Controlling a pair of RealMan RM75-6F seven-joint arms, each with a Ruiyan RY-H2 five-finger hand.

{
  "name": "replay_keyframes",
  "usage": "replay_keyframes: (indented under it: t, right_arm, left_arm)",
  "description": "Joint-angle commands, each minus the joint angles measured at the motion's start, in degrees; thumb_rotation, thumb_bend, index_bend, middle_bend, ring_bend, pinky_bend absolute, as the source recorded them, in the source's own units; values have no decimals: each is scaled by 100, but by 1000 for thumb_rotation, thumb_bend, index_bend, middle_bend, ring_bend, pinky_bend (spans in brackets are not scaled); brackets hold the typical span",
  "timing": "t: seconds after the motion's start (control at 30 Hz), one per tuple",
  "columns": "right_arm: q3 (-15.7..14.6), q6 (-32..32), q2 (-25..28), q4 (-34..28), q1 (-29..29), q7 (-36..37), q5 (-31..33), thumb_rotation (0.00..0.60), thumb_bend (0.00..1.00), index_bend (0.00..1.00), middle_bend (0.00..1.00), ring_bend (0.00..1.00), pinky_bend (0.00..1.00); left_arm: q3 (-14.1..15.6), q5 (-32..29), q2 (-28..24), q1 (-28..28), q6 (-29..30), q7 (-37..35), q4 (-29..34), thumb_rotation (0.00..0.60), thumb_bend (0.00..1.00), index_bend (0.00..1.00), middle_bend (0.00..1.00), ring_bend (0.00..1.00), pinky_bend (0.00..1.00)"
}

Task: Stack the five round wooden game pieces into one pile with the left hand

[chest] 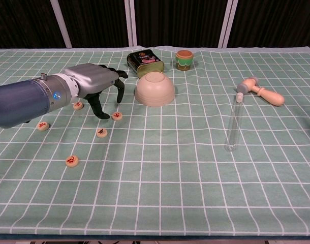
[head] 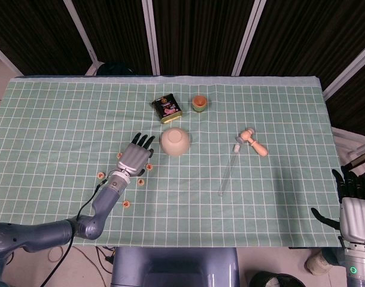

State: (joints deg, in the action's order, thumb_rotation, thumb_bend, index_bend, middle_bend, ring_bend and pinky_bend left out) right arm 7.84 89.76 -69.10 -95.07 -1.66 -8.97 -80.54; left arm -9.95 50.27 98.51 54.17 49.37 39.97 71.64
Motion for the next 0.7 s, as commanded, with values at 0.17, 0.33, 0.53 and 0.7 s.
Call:
replay_keyframes:
  t: [0.17, 0.33, 0.53, 0.7]
  right_arm:
    - [5, -5, 12, -2, -2, 24, -1, 600, 233, 90, 13, 0, 0]
    - [5, -8, 15, -5, -3, 29, -1, 600, 232, 90, 13, 0, 0]
    - [2, -4, 19, -7, -1, 32, -6, 600, 232, 89, 13, 0, 0]
    - [2, -1, 22, -11, 1, 39, -7, 600, 232, 89, 13, 0, 0]
  left_arm:
    - [55, -9, 105, 36, 29, 24, -112, 600, 235, 438, 12, 0, 0]
    - [80, 3, 159, 65, 36, 32, -146, 600, 236, 445, 14, 0, 0]
    - [116, 2, 240, 92, 31, 56, -212, 600, 239, 451, 16, 0, 0]
    - [146, -39, 322, 104, -3, 69, -322, 600, 265, 459, 16, 0, 0]
